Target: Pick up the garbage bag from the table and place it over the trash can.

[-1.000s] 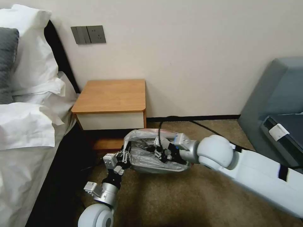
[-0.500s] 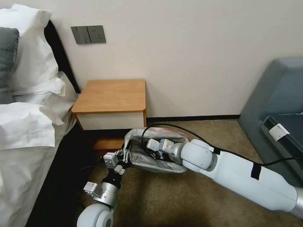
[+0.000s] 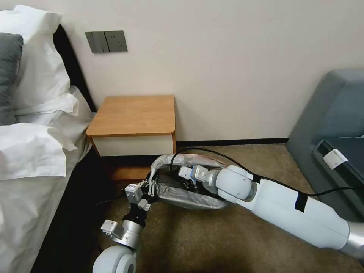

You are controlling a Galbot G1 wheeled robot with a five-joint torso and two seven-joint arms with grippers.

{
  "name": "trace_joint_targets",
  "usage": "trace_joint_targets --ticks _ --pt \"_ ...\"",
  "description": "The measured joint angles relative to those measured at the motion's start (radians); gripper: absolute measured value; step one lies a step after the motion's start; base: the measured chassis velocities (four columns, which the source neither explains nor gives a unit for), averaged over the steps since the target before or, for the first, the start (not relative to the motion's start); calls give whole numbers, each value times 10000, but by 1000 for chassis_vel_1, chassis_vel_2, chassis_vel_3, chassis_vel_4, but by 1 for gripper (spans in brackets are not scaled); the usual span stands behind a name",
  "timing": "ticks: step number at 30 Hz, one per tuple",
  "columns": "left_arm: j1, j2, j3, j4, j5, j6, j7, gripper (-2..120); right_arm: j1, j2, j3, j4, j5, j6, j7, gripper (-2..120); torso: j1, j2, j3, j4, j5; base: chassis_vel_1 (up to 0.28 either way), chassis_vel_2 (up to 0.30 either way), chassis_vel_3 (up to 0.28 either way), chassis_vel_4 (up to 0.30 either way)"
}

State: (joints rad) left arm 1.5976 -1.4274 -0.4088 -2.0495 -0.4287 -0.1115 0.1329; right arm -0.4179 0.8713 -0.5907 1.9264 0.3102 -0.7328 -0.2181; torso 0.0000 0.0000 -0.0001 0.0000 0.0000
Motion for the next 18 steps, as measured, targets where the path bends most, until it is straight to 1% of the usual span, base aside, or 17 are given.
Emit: trace_joint_targets --ticks 6,8,10,11,12,14,15,16,17,18 --pt "-290 -35 -72 363 -149 170 -195 9 -1 -412 116 627 447 11 108 0 1 0 0 0 0 0 0 0 0" --pt "-391 -41 -89 508 -472 438 -372 9 -54 -787 402 1075 1047 15 238 0 0 0 1 1 1 0 0 0 0" --pt "-412 -42 -89 558 -569 556 -461 9 -101 -917 547 1240 1264 18 291 0 0 0 0 0 0 0 0 0 0" --pt "-436 -42 -89 656 -639 665 -590 9 -243 -1175 888 1547 1694 30 424 0 1 0 0 0 1 0 0 0 0" --pt "-436 -42 -89 656 -639 665 -590 9 -243 -1175 888 1547 1694 30 424 0 1 0 0 0 1 0 0 0 0" --pt "-470 -32 -82 875 -653 789 -759 9 -664 -1563 1612 2142 2179 138 502 0 1 0 1 -1 2 0 0 0 0" --pt "-470 -4 -49 1035 -651 955 -913 9 -1159 -1837 2527 2648 2416 211 505 0 0 0 0 -1 0 0 0 0 0" --pt "-470 -4 -49 1035 -651 955 -913 9 -1159 -1837 2527 2648 2416 211 505 0 0 0 0 -1 0 0 0 0 0" --pt "-463 11 -36 1100 -653 1045 -993 9 -1477 -1971 2997 2883 2501 234 535 0 0 0 1 0 -2 0 0 0 0" --pt "-394 64 -22 1214 -673 1198 -1142 9 -2119 -2232 3798 3259 2561 386 783 0 0 0 0 -2 1 0 0 0 0"
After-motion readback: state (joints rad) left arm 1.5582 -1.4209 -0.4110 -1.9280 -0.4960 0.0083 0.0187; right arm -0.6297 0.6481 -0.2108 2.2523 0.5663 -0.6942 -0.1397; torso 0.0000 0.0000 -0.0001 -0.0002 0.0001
